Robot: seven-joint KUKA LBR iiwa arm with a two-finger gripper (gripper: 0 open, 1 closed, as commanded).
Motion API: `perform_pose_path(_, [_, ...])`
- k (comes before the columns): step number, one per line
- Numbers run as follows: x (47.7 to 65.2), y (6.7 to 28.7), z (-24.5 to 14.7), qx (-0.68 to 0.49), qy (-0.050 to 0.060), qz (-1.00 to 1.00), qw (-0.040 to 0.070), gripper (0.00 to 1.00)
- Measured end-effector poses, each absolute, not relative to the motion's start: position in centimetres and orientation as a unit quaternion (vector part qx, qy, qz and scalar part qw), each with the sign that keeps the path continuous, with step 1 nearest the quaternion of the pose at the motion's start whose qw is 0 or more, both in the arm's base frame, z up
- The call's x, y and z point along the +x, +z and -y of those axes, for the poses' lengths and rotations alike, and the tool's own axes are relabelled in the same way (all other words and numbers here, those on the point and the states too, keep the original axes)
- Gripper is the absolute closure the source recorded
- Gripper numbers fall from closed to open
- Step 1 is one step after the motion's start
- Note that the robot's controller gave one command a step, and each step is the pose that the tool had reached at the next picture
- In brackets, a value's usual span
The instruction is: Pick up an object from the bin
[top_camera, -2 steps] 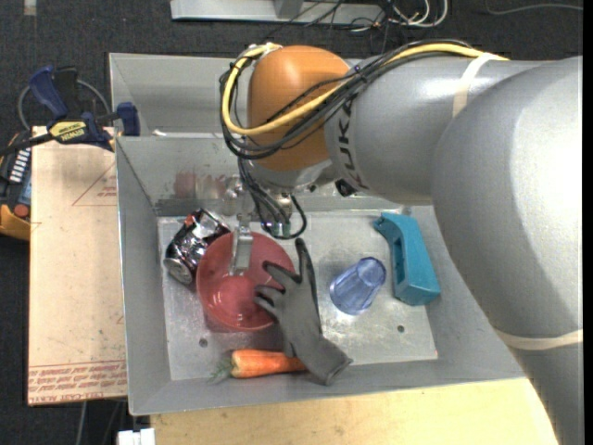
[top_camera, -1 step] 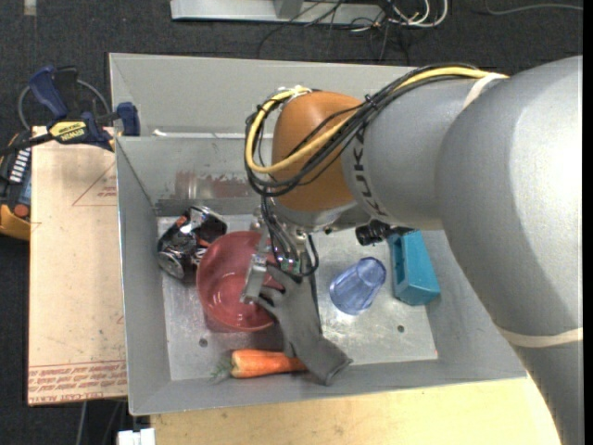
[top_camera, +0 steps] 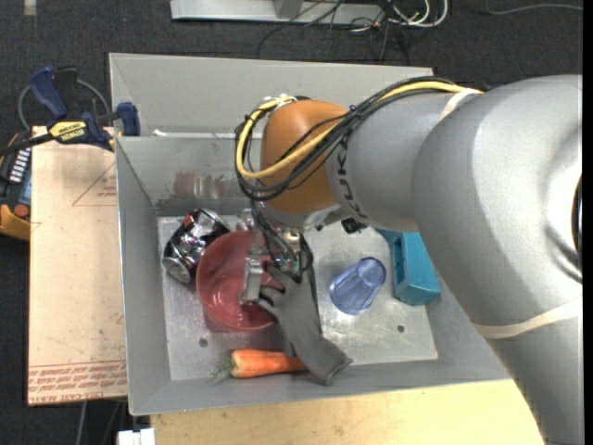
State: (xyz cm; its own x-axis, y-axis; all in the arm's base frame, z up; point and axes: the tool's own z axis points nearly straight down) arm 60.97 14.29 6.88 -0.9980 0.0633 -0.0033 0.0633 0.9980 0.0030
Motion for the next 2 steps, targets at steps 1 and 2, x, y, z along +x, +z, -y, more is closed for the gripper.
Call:
perform_pose_path(1, [57.59,7.56,-12.2,0.135,0.006,-0.991,0.009,1.0])
perform_pose_path(2, [57.59,7.55,-12.2,0.136,0.006,-0.991,0.009,1.0])
